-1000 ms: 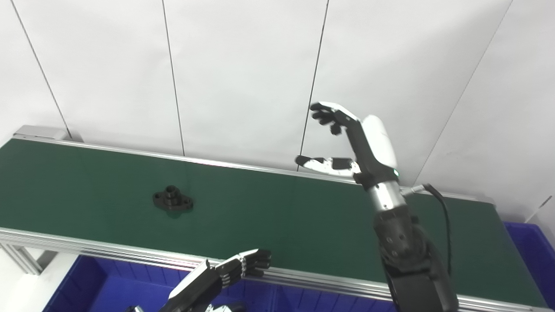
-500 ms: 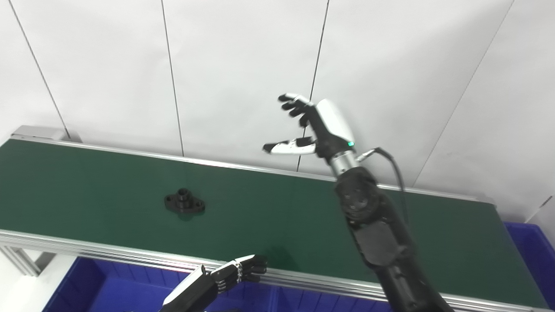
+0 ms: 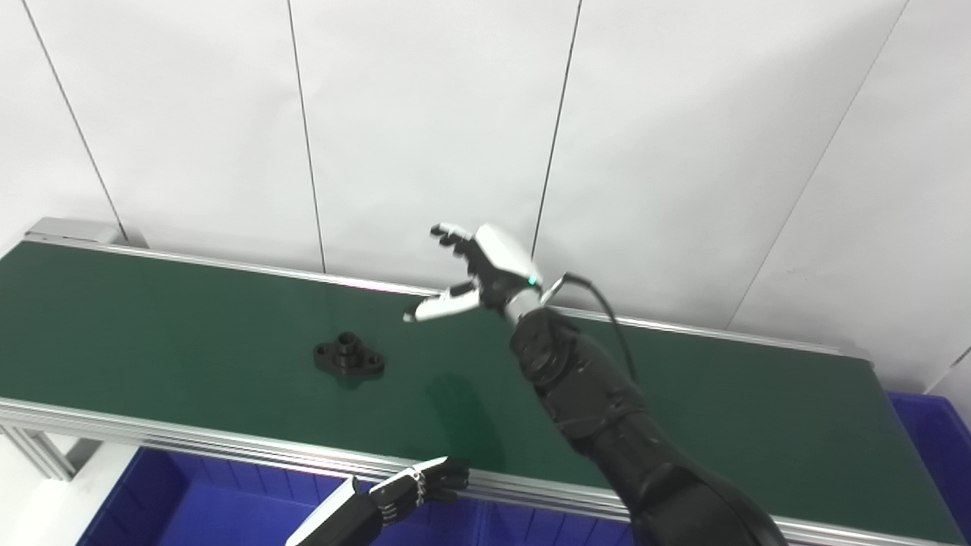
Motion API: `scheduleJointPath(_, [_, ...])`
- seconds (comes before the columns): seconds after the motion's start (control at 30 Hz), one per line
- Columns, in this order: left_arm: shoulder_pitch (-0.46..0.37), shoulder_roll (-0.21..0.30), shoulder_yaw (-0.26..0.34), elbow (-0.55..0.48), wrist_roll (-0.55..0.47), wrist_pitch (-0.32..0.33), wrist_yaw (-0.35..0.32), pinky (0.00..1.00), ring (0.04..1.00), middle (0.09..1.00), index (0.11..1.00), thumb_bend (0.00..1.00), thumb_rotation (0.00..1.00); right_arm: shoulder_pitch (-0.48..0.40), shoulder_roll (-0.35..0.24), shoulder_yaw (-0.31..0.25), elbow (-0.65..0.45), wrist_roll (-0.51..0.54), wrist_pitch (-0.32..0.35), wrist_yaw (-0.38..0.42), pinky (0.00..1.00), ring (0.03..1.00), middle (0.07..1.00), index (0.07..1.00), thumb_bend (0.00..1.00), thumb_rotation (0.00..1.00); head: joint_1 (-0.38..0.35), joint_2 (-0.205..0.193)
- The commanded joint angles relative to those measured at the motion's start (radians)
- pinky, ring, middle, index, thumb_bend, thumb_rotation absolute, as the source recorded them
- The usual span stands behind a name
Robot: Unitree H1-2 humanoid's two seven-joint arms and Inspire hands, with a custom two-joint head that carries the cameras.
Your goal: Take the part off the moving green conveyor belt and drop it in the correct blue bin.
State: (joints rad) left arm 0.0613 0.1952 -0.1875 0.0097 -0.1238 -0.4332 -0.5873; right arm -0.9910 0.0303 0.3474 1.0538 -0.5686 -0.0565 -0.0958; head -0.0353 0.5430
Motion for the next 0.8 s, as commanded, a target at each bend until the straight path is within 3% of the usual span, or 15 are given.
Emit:
scheduleJointPath(0.0, [-0.012,0.021,0.004,-0.044,-0.005,-0.031,0.018,0.83,0.875,0.905,0.887,0.48,0.62,-0.071,0.015,0.013,0.021,0.004,-0.068,-0.042,0.77,0.868,0.905,0.907,0.97,0.44,0.001,0.001])
scheduleJointPath(0.4, [0.012,0.052,-0.003,-0.099,-0.016,0.013,0.049,0.85,0.889,0.909,0.895,0.51,0.65,-0.099,0.100,0.080,0.236,0.005,-0.107,-0.107,0.80,0.904,0.932,0.913,1.00,0.41,0.019,0.019])
scheduleJointPath(0.77, [0.018,0.058,-0.007,-0.115,-0.028,0.006,0.062,0.85,0.888,0.909,0.899,0.51,0.66,-0.064,0.166,0.176,0.333,-0.036,-0.071,-0.149,0.79,0.841,0.848,0.866,1.00,0.32,0.032,0.032])
